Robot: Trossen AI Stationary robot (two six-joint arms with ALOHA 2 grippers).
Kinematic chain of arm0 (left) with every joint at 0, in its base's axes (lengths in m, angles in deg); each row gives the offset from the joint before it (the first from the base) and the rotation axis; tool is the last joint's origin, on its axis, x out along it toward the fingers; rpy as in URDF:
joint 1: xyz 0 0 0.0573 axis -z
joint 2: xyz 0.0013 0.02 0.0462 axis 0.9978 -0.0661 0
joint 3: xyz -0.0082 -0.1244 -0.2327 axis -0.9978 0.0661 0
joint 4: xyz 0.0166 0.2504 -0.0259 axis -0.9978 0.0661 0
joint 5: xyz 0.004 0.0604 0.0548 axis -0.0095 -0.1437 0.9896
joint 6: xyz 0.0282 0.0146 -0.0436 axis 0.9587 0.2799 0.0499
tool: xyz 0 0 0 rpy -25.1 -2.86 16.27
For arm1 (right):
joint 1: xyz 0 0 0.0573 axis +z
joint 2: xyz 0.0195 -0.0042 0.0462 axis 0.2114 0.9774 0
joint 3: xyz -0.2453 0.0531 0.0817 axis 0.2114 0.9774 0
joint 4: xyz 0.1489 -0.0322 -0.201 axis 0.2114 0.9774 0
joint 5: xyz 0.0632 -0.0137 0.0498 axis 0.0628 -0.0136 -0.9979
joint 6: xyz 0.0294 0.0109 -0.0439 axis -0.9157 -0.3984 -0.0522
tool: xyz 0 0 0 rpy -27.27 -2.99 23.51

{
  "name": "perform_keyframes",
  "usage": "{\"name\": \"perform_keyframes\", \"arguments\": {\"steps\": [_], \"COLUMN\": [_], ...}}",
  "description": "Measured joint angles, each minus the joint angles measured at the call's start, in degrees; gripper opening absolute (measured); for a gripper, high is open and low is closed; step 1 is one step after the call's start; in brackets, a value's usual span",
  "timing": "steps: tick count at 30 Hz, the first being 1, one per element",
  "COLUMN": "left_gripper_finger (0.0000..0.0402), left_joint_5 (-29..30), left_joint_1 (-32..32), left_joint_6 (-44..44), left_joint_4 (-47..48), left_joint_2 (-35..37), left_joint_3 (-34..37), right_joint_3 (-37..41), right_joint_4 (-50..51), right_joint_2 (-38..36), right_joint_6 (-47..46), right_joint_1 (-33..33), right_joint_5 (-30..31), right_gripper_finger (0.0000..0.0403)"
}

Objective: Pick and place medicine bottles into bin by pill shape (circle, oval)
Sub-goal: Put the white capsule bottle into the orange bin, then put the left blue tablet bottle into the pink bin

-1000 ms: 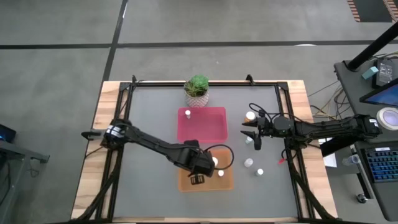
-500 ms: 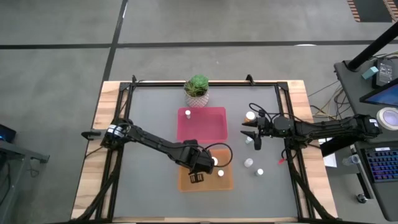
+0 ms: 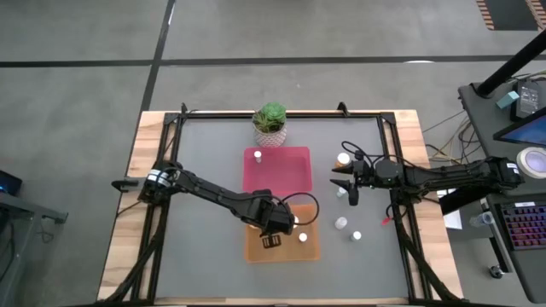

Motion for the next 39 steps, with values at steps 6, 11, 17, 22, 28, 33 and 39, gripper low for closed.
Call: {"name": "perform_keyframes", "arguments": {"steps": [6,11,17,22,28,33,39], "left_gripper_finger": [0.0132,0.0151,0.0171,0.0184,0.0192,0.0192,0.0192], "left_joint_5": [0.0,-0.3,-0.4,-0.4,-0.4,-0.4,0.0], "left_joint_1": [-0.1,-0.1,-0.2,-0.3,-0.3,-0.3,-0.1], "left_joint_6": [0.1,0.4,0.5,1.6,3.3,6.9,13.0], "left_joint_4": [-0.1,-0.2,-0.2,-0.3,-0.2,-0.2,-1.1], "left_joint_2": [0.0,0.0,0.0,0.0,0.8,3.6,8.2], "left_joint_3": [0.1,0.1,0.1,0.1,-0.4,-0.8,-0.4], "right_joint_3": [0.0,0.0,0.0,0.0,0.0,0.0,0.0], "right_joint_4": [0.3,1.1,1.1,1.1,1.1,0.9,0.3], "right_joint_2": [0.0,0.0,0.0,0.0,0.0,0.0,-0.1], "right_joint_6": [0.0,0.0,0.0,0.0,0.0,0.0,-0.6], "right_joint_1": [0.0,0.0,0.0,0.0,0.0,0.0,0.2], "right_joint_5": [0.0,0.0,0.0,0.0,0.0,0.0,0.0], "right_gripper_finger": [0.0178,0.0178,0.0178,0.0178,0.0178,0.0178,0.0177]}}
